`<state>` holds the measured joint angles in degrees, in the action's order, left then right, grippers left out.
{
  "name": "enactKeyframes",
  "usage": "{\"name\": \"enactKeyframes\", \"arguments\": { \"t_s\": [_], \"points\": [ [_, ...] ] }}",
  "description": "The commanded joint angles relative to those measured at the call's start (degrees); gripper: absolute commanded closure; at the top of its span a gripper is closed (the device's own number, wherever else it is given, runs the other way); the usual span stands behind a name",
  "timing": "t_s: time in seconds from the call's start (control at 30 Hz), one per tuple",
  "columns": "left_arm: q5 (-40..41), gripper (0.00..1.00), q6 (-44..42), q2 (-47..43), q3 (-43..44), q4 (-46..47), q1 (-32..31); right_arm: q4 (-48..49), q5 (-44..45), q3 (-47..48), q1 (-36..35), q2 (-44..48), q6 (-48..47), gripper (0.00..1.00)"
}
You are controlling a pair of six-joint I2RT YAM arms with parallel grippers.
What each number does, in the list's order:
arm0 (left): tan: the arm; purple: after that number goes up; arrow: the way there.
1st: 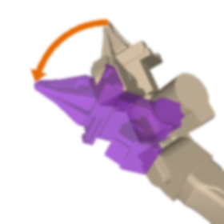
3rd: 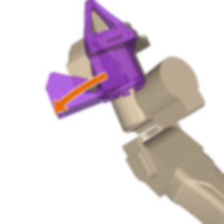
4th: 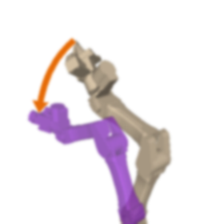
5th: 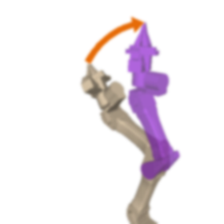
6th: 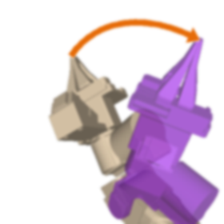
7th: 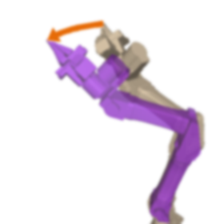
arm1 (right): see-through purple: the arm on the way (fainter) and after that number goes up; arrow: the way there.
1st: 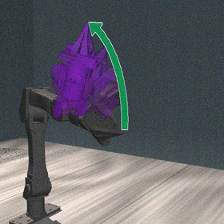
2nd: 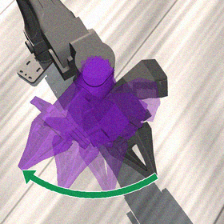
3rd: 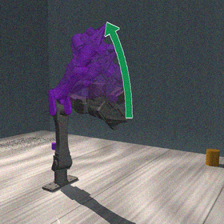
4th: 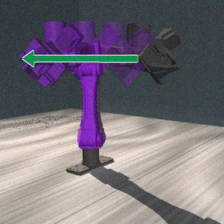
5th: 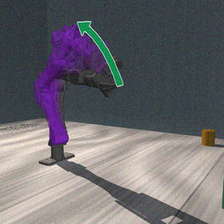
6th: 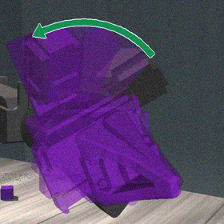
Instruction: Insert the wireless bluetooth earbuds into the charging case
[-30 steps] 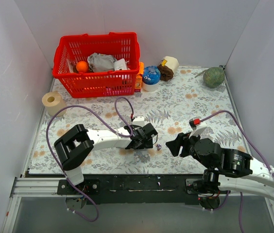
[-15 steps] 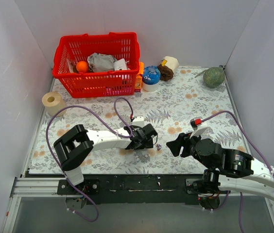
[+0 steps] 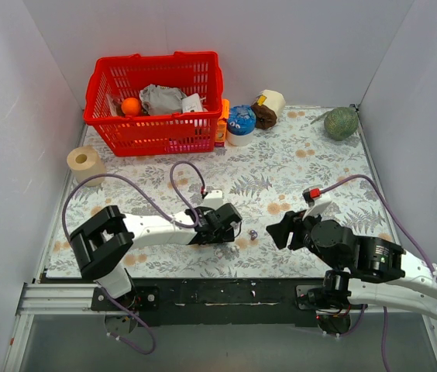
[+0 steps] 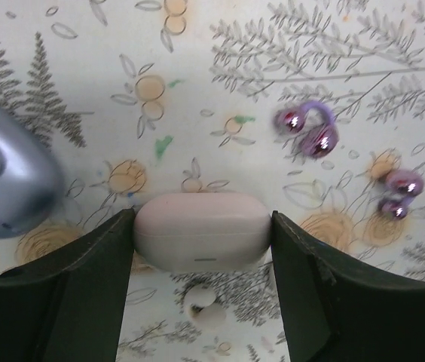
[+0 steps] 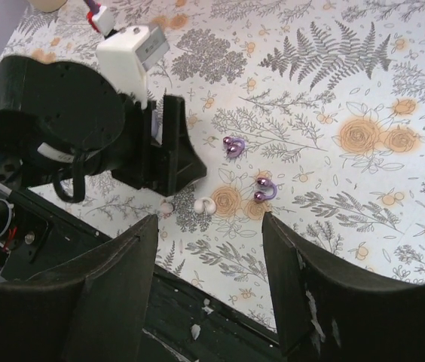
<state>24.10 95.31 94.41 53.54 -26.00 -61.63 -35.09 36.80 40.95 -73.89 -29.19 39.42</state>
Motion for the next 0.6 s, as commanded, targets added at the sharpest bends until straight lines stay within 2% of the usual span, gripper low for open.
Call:
{"name": "enactKeyframes", "arguments": {
  "t_s": [0.0, 0.17, 0.2, 0.27, 0.33, 0.37, 0.4, 0.47, 0.5, 0.57],
  "points": [
    [1.8, 1.00, -5.7, -9.1, -5.0, 4.0, -1.2, 0.7, 3.3, 7.1, 0.1, -3.6, -4.0, 0.35],
    [0.3, 1.00, -22.1, -26.9, -14.4, 18.3, -2.0, 1.9, 4.1, 13.9, 0.1, -9.0, -11.5, 0.34],
    [-1.7, 1.00, -25.1, -29.3, -16.8, 25.5, -2.4, 4.4, 3.5, 14.2, 0.1, -9.8, -12.7, 0.33],
    [-2.5, 1.00, -31.6, -36.2, -20.5, 32.3, -3.0, 5.6, -0.1, 16.7, 0.1, -10.8, -15.2, 0.32],
    [-5.0, 1.00, -37.9, -40.3, -26.4, 42.0, -3.7, 3.6, -1.7, 19.5, 0.1, -13.6, -15.2, 0.30],
    [-6.7, 1.00, -44.1, -44.2, -28.8, 45.6, -4.5, 2.5, -3.7, 22.6, 0.2, -14.7, -15.2, 0.29],
    [-14.4, 1.00, -48.8, -46.1, -33.5, 53.6, -4.7, 1.7, -4.8, 23.7, 0.1, -17.1, -15.2, 0.28],
    [-23.7, 1.00, -56.4, -49.8, -38.0, 60.2, -4.8, 0.3, -9.0, 25.6, 0.2, -19.2, -15.1, 0.26],
    [-26.1, 1.00, -61.5, -51.8, -38.9, 62.5, -4.8, 0.0, -10.5, 27.0, 0.3, -21.2, -15.1, 0.24],
    [-27.9, 1.00, -65.5, -51.5, -37.3, 60.1, -4.9, -0.7, -14.3, 28.0, 0.4, -23.2, -15.2, 0.22]
  ]
}}
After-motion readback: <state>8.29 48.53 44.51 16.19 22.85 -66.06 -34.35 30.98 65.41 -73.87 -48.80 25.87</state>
